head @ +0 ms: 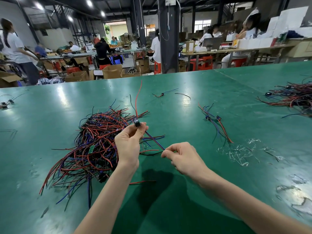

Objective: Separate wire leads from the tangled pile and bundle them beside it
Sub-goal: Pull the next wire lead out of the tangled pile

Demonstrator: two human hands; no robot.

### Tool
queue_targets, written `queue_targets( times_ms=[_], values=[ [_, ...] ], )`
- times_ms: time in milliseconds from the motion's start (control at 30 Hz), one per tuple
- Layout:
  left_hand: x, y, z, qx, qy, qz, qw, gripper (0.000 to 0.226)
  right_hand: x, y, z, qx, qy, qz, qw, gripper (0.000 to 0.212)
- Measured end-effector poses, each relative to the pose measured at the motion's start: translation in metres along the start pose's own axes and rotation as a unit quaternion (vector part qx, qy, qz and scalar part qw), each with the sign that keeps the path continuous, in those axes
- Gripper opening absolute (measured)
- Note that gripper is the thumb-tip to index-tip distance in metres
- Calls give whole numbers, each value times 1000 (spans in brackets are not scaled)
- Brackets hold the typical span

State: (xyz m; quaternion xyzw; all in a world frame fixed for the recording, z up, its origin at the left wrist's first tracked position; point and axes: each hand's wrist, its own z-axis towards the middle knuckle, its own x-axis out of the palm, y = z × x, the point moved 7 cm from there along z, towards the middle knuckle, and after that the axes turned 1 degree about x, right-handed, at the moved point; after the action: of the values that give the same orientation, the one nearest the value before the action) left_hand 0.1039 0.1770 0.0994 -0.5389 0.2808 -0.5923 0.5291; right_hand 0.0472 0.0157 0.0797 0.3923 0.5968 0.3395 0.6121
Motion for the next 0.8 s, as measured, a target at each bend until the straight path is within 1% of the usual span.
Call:
queue_targets(
  times_ms=[100,167,267,300,333,367,400,433,467,533,600,700,800],
  values=[
    [-1,-1,1,16,2,18,1000,2,3,-3,0,-6,5,2,1000,23],
    [-2,1,1,9,0,17,1000,3,6,-4,1,-5,33,15,999,24],
    [-2,7,0,-35,-2,-21,999,6,6,3,1,-10,138,30,990,18],
    [-1,10,-1,-56,1,-38,998,8,4,5,0,-8,177,25,984,25],
    [0,11,-2,-78,6,-55,995,8,-1,6,1,-4,200,13,980,34],
    [2,13,-3,-98,14,-69,993,9,-8,6,3,-1,200,-2,980,40],
    [6,15,-5,-116,26,-78,990,10,-16,7,6,-5,182,-11,983,41],
    [10,17,-8,-132,41,-80,987,11,-20,9,9,-16,159,-3,987,38],
    [14,19,-11,-145,58,-78,985,11,-22,10,10,-30,140,28,989,32],
    [24,26,-20,-163,89,-69,980,8,-17,12,11,-43,121,127,984,19],
    [32,31,-29,-178,113,-76,975,6,-11,10,10,-49,103,183,977,11],
    [36,34,-34,-181,125,-85,972,10,-8,8,11,-43,78,201,976,10],
    [35,31,-34,-148,119,-47,981,3,-8,3,12,-11,65,219,973,15]
  ],
)
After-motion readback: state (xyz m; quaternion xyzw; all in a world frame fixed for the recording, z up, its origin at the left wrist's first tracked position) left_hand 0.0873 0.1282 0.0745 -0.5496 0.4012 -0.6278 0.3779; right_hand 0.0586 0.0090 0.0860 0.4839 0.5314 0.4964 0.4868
